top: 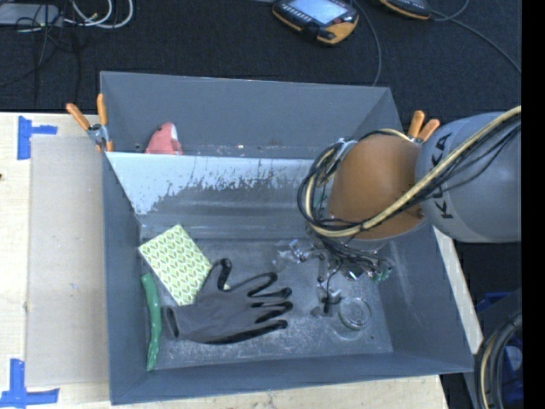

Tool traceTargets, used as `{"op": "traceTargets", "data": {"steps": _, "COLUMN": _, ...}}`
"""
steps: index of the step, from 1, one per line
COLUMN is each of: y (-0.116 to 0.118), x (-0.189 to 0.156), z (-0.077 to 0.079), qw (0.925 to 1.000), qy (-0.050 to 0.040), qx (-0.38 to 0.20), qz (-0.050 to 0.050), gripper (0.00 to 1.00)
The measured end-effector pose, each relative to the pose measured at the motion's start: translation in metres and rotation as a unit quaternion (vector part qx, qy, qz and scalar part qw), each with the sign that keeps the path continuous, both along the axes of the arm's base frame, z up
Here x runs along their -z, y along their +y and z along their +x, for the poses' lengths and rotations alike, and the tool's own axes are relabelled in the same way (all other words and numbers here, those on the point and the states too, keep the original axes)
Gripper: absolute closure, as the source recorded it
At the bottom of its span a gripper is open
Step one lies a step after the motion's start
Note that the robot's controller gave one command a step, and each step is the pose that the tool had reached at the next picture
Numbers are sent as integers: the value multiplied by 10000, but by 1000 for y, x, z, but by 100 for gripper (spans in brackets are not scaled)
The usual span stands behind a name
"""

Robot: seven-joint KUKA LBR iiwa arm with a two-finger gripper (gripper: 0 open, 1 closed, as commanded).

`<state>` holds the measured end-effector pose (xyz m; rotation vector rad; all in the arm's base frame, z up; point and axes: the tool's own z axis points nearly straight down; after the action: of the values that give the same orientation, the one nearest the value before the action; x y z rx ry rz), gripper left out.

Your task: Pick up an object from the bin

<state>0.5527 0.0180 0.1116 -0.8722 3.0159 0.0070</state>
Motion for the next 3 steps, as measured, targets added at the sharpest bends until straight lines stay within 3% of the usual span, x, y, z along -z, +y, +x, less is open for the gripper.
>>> {"op": "traceTargets", "data": {"steps": 1, "y": -10, "x": 16, "z": -11, "qw": 9920, "qy": 40, "qx": -1260, "qz": -28, "gripper": 0}}
{"op": "traceTargets", "data": {"steps": 2, "y": 57, "x": 41, "z": -12, "qw": 9981, "qy": 1, "qx": -623, "qz": 9, "gripper": 100}}
{"op": "traceTargets", "data": {"steps": 3, "y": 57, "x": 41, "z": -12, "qw": 9981, "qy": 1, "qx": -621, "qz": 10, "gripper": 100}}
